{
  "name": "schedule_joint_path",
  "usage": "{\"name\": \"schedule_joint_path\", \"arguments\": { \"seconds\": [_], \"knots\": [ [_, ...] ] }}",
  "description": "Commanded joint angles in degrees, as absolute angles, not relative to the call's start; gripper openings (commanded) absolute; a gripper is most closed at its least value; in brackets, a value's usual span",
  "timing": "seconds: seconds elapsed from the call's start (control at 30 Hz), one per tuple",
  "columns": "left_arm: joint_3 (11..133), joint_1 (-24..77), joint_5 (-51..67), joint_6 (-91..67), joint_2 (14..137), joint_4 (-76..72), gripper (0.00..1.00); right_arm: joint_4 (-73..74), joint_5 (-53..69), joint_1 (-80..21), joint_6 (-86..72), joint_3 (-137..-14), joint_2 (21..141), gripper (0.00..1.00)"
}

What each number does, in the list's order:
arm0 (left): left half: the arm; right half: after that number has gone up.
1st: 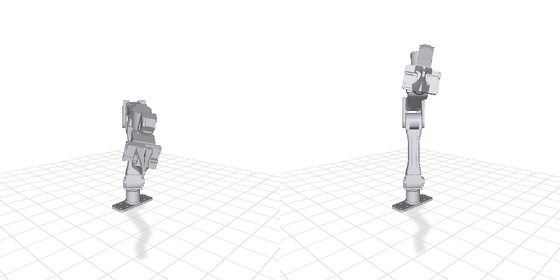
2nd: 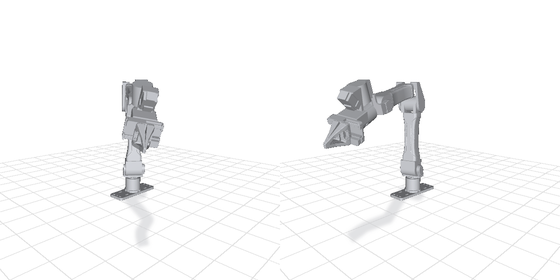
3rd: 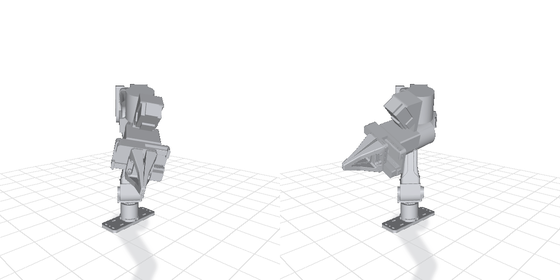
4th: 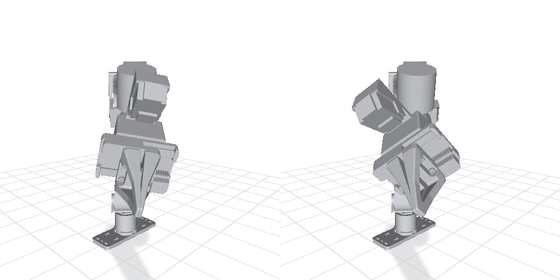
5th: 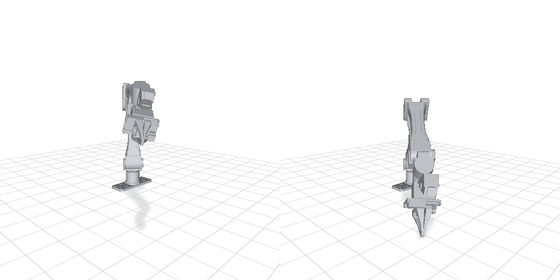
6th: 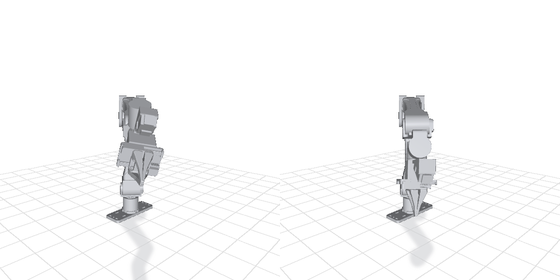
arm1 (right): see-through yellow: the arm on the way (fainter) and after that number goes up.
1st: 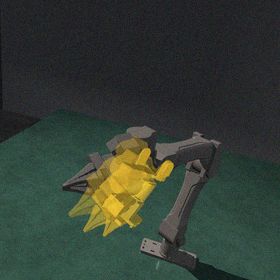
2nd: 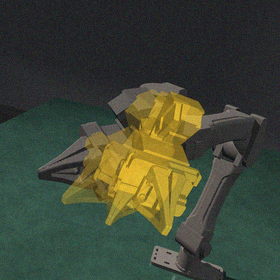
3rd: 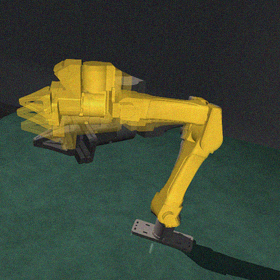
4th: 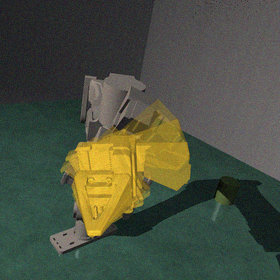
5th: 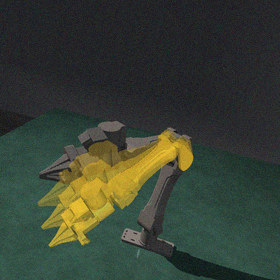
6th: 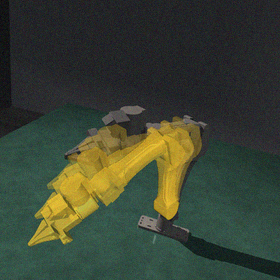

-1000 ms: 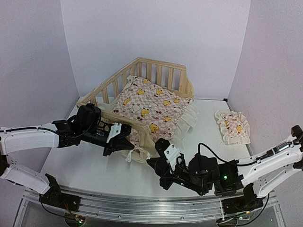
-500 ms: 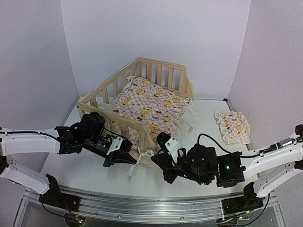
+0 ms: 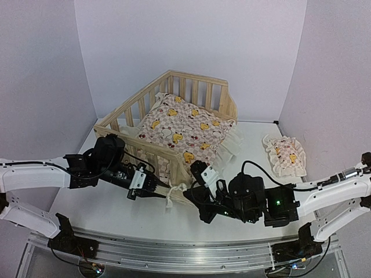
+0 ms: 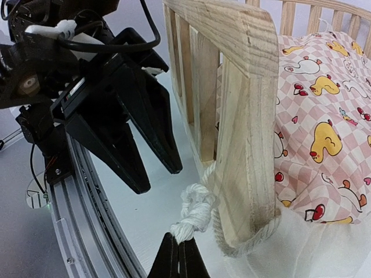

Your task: Set up the pet bed

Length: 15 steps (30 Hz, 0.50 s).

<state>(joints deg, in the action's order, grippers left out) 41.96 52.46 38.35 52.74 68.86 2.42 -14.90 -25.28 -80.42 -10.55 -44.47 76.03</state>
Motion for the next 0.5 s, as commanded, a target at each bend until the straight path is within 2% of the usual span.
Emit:
{"name": "schedule_joint_path", "arguments": {
  "seconds": [0.0, 0.1, 0.23, 0.47],
  "knots": [
    [44.6, 52.1, 36.0, 62.2, 69.5, -0.5, 0.33, -14.9, -22.8, -80.2, -9.9, -46.7, 75.1, 0.0],
    [45.2, 52.1, 35.1, 64.5, 71.9, -2.8, 0.4, -14.8, -22.7, -80.1, -9.7, -47.0, 74.9, 0.0],
    [45.7, 52.6, 37.1, 62.6, 72.8, -5.5, 0.46, -14.6, -21.7, -80.1, -9.2, -47.9, 74.9, 0.0],
    [44.2, 53.5, 32.4, 60.9, 75.0, -12.6, 0.44, -14.4, -21.8, -80.1, -7.8, -49.0, 74.6, 0.0]
  ]
}}
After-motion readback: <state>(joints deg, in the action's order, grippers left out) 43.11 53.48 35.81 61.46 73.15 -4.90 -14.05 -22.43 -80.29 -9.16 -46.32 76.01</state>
